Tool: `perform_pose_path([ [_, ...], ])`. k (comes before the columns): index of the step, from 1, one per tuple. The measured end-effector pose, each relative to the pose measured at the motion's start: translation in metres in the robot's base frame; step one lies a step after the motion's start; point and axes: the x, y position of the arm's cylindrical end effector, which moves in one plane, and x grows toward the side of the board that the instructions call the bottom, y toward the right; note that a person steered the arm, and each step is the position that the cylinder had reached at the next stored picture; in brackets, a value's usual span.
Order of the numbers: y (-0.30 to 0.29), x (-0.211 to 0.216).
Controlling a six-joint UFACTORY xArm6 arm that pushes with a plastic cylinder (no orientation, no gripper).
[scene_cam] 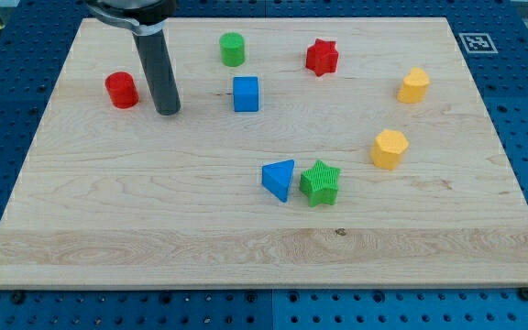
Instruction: Move arm left of green circle
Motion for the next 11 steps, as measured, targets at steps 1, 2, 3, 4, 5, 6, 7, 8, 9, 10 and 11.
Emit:
perform_pose_path([
  [1,-0.004,-0.010],
  [2,-0.004,-0.012],
  [3,-0.005,-0.019],
  [4,-0.006,-0.034],
  [5,-0.006,-0.049],
  [6,-0.006,-0.061],
  [7,-0.002,-0.078],
  [8,0.014,-0.089],
  [9,0.027,-0.089],
  [10,0.031,-0.089],
  [11,0.033,-0.089],
])
